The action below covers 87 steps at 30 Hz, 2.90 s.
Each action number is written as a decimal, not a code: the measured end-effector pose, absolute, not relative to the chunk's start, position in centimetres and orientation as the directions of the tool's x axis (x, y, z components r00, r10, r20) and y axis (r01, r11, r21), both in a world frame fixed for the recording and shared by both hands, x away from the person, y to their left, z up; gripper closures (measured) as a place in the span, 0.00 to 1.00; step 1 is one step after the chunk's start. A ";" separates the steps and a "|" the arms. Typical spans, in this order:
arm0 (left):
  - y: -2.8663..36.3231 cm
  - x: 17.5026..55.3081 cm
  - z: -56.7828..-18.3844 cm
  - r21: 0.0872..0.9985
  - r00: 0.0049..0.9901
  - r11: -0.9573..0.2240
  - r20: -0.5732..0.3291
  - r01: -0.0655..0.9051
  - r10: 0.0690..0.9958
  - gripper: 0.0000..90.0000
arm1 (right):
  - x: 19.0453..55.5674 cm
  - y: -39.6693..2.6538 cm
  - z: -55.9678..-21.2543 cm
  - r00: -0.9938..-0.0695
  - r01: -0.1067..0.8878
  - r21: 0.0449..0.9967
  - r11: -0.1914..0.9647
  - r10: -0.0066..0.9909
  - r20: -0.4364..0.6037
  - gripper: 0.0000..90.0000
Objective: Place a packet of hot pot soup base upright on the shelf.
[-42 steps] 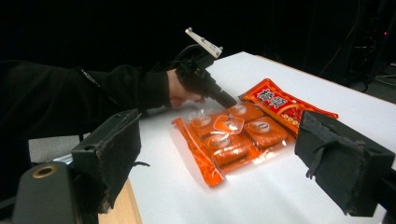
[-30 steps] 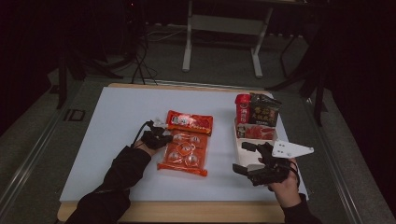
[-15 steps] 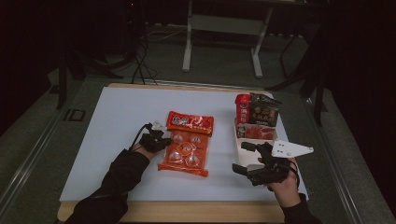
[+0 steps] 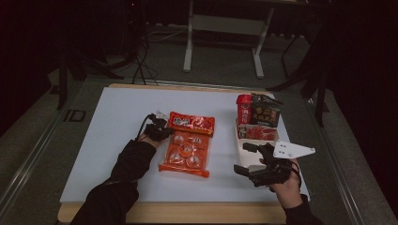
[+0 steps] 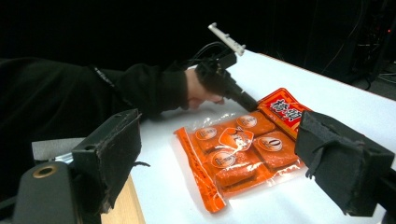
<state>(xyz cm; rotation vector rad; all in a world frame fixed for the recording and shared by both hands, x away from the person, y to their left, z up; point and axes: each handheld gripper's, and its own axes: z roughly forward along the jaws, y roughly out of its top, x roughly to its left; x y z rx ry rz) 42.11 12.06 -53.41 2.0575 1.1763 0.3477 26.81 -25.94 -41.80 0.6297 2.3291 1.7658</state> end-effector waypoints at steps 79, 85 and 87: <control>14.5 35.2 -50.2 0.781 0.648 -0.253 -0.239 0.571 0.723 0.43 | 26.7 -25.3 -42.4 -0.883 0.205 0.948 0.242 0.465 0.073 0.15; 15.0 35.8 -50.9 0.769 0.623 -0.248 -0.238 0.590 0.745 0.34 | 26.7 -25.5 -42.3 -0.884 0.198 0.954 0.227 0.461 0.074 0.13; 15.2 36.1 -51.2 0.766 0.619 -0.245 -0.242 0.595 0.747 0.33 | 26.6 -25.5 -42.2 -0.888 0.167 0.958 0.231 0.458 0.044 0.13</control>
